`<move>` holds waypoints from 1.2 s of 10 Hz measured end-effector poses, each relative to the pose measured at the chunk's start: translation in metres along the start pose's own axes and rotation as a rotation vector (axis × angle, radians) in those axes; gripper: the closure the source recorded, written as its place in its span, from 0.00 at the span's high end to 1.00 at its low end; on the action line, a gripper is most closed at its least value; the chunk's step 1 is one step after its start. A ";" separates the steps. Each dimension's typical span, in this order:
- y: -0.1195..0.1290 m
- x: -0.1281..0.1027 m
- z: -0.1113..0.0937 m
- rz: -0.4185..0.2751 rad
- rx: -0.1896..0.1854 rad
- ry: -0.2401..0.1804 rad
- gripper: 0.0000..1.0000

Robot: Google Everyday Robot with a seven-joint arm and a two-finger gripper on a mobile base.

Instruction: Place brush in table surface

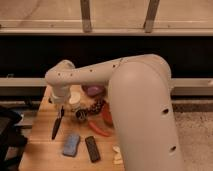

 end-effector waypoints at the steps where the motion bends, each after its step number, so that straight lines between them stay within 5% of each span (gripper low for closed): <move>1: -0.001 0.000 -0.001 0.003 0.003 -0.003 0.00; 6: 0.005 0.017 0.026 0.005 -0.019 0.049 0.00; 12: 0.022 0.052 0.063 0.004 -0.114 0.092 0.00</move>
